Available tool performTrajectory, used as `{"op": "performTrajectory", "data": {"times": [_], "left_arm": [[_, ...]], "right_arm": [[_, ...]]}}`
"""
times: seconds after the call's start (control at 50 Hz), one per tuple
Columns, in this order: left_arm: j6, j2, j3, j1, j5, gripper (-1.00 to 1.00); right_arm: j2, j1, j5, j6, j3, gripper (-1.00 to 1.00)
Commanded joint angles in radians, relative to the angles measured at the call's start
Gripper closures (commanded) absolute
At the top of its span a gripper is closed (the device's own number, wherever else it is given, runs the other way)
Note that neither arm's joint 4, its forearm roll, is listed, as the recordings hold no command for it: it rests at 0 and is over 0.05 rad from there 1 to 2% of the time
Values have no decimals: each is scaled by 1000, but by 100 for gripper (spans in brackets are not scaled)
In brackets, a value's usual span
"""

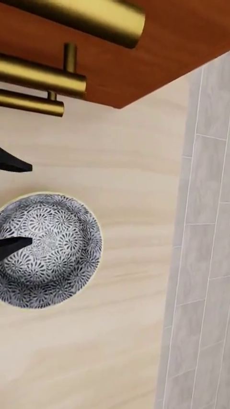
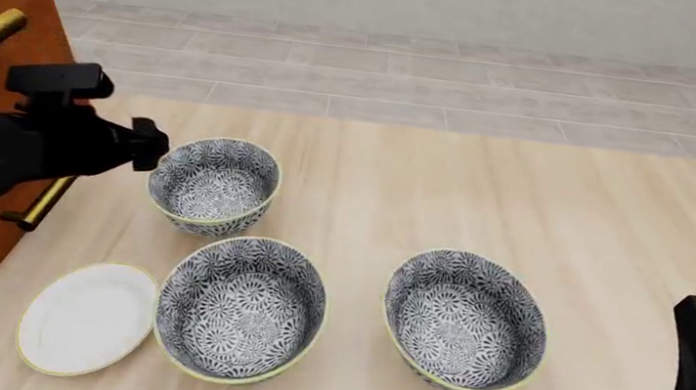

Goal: Stack the bowl at the front on the bowl in the middle.

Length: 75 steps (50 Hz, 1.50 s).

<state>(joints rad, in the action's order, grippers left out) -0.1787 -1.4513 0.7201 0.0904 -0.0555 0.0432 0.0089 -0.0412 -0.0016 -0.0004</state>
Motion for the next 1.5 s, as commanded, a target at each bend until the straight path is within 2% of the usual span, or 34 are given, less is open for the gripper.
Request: {"op": "performTrajectory", "data": {"times": [0.02, 0.06, 0.1, 0.12, 0.18, 0.2, 0.28, 0.3, 0.34, 0.36, 0.46, 0.6, 0.74, 0.84, 0.92, 0.96, 1.04, 1.5], "left_arm": [[-9, -49, 28, 2, 2, -100], [-12, -89, 5, 1, -55, -100], [-15, -82, 33, 0, -15, -100], [-17, -104, 16, 1, -54, -100], [-22, -131, 15, 4, -73, -100], [-23, -115, 40, 5, -30, -100], [-25, -122, 51, 8, -25, -100], [-34, -157, 28, 16, -80, -100], [-30, -148, 50, 12, -46, -100], [-32, -181, 32, 13, -92, -100], [-36, -217, 37, 7, -112, -100], [-41, -238, 62, 8, -95, -100], [-47, -287, 58, 5, -131, -100], [-48, -278, 78, 3, -95, -100], [-52, -310, 65, 8, -133, -100], [-51, -294, 85, 5, -95, -100], [-55, -332, 69, 6, -141, -100], [-65, -414, 99, 17, -151, -100]], "right_arm": [[0, 0, 0, 0, 0, -100], [0, 0, 0, 0, 0, -100], [0, 0, 0, 0, 0, -100], [0, 0, 0, 0, 0, -100], [0, 0, 0, 0, 0, -100], [0, 0, 0, 0, 0, -100], [0, 0, 0, 0, 0, -100], [0, 0, 0, 0, 0, -100], [0, 0, 0, 0, 0, -100], [0, 0, 0, 0, 0, -100], [0, 0, 0, 0, 0, -100], [0, 0, 0, 0, 0, -100], [0, 0, 0, 0, 0, -100], [0, 0, 0, 0, 0, -100], [0, 0, 0, 0, 0, -100], [0, 0, 0, 0, 0, -100], [0, 0, 0, 0, 0, -100], [0, 0, 0, 0, 0, -100]]}}
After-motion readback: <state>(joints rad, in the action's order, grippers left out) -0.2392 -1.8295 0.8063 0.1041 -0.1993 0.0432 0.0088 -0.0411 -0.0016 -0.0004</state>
